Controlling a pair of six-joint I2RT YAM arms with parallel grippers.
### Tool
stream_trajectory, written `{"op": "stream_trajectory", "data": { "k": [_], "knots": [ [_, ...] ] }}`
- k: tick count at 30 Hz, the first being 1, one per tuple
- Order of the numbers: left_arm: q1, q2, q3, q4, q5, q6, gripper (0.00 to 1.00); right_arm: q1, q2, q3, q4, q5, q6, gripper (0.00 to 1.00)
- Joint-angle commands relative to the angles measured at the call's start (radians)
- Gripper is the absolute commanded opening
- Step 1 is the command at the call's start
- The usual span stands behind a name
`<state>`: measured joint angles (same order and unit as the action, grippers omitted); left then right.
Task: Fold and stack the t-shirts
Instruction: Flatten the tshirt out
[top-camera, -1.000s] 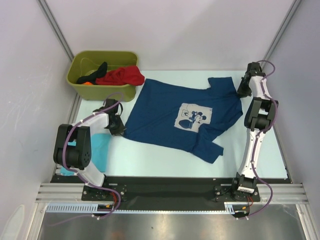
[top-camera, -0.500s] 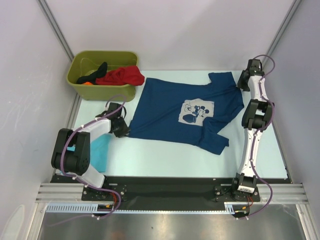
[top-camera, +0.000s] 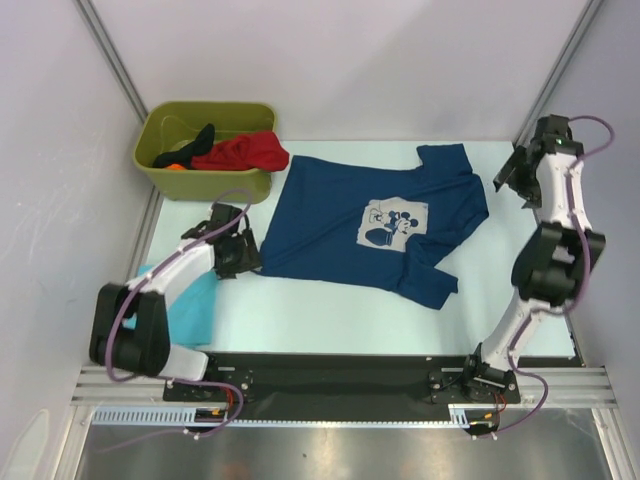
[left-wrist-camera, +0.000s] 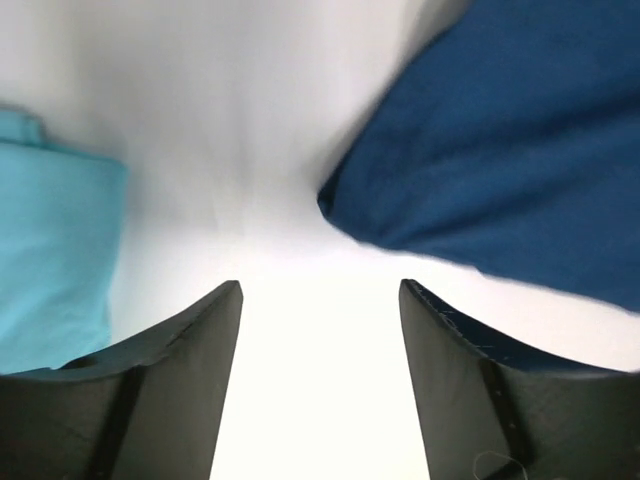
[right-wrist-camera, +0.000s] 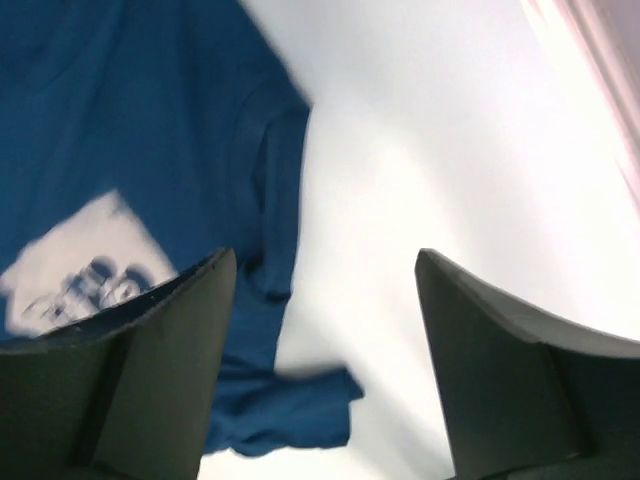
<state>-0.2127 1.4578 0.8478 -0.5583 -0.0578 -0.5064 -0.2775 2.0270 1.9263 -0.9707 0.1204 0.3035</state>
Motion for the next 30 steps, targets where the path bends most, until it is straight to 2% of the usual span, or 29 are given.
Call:
{"op": "stream_trajectory", "data": {
  "k": [1,2,4,7,8,10,11,14,18,23,27,30],
  "knots": [
    [-0.030,-0.138,0.002,-0.055,-0.025,0.072,0.71,0.006,-0.177,-0.239,-0.053,-0.172,0.069,0.77],
    [-0.049,-0.177,0.004,-0.063,-0.022,0.083,0.72,0.006,-0.261,-0.313,-0.036,-0.262,0.113,0.76],
    [-0.069,-0.206,0.005,-0.083,-0.020,0.091,0.73,0.004,-0.344,-0.526,0.019,-0.323,0.153,0.72],
    [-0.085,-0.228,0.004,-0.063,0.044,0.114,0.71,0.006,-0.468,-0.738,0.061,-0.404,0.213,0.67],
    [-0.094,-0.228,0.007,-0.052,0.076,0.118,0.66,0.008,-0.490,-0.786,0.064,-0.428,0.217,0.66],
    [-0.117,-0.224,0.011,-0.025,0.131,0.112,0.62,0.014,-0.545,-0.860,0.061,-0.481,0.232,0.56],
    [-0.148,-0.221,0.016,-0.008,0.145,0.102,0.62,0.023,-0.565,-0.942,0.064,-0.505,0.239,0.55],
    [-0.195,-0.180,0.034,0.055,0.171,0.056,0.62,0.109,-0.623,-1.048,0.067,-0.551,0.253,0.54],
    [-0.200,-0.079,0.126,0.048,0.199,0.016,0.61,0.161,-0.680,-1.127,0.064,-0.502,0.261,0.54],
    [-0.200,-0.063,0.174,0.017,0.170,0.019,0.61,0.155,-0.705,-1.144,0.053,-0.456,0.237,0.54],
    [-0.189,-0.056,0.166,-0.008,0.118,0.022,0.61,0.141,-0.653,-1.170,0.122,-0.481,0.243,0.53],
    [-0.153,-0.054,0.149,0.009,0.134,0.025,0.62,0.139,-0.587,-1.162,0.158,-0.496,0.253,0.52]
  ]
}}
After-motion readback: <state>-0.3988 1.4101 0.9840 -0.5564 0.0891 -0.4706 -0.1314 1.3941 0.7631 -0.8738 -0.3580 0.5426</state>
